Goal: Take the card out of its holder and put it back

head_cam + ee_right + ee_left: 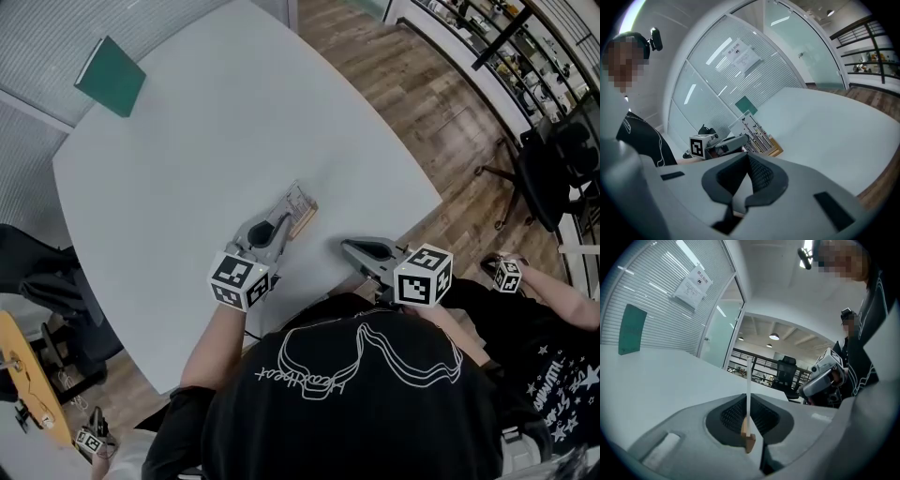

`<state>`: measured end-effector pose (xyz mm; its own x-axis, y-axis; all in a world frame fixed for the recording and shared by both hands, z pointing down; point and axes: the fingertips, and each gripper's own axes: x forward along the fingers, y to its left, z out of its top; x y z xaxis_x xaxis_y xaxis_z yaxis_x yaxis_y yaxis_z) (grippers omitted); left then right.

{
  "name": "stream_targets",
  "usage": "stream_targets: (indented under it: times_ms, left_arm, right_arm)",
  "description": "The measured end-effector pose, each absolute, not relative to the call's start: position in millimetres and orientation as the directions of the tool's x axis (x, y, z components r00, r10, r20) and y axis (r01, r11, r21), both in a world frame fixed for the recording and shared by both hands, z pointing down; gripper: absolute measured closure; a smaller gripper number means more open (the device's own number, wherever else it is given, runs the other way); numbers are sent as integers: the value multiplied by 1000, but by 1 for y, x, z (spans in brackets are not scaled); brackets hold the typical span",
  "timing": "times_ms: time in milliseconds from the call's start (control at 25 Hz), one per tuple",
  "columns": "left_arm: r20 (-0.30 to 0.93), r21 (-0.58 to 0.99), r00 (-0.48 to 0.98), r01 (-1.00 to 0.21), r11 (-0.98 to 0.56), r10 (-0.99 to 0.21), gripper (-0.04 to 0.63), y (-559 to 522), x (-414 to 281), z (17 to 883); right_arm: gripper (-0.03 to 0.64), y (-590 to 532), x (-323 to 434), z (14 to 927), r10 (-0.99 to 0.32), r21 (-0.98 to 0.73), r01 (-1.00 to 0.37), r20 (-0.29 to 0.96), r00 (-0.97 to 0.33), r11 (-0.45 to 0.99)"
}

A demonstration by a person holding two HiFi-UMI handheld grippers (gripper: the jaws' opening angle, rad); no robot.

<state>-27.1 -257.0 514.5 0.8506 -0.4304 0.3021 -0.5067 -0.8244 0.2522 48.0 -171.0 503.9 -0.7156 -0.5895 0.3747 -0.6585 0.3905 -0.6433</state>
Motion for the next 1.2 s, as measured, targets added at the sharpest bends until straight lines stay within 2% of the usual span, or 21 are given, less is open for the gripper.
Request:
stream_targets:
  times_ms: [600,720,880,1200]
  left_arm:
    - [367,258,833,-518,-816,-413,568,-252,-23,536]
    - [370,280,830,-528,-802,-417,483,-252,-26,535]
    - [350,285,803,-581,-762,-482,445,-253,-39,525]
    - [324,305,723,-690,-656,-610,440,-225,-78,488]
  right_arm:
    - [607,-173,43,508,-562,-654,-639,374,-738,404]
    - [607,-173,42,505,-558,-655,-632,366,-745,414]
    - [607,-170,43,500,-551,-652,-622,355,-755,434]
    - [607,-156,42,475,-535,-623,-601,323,-781,501]
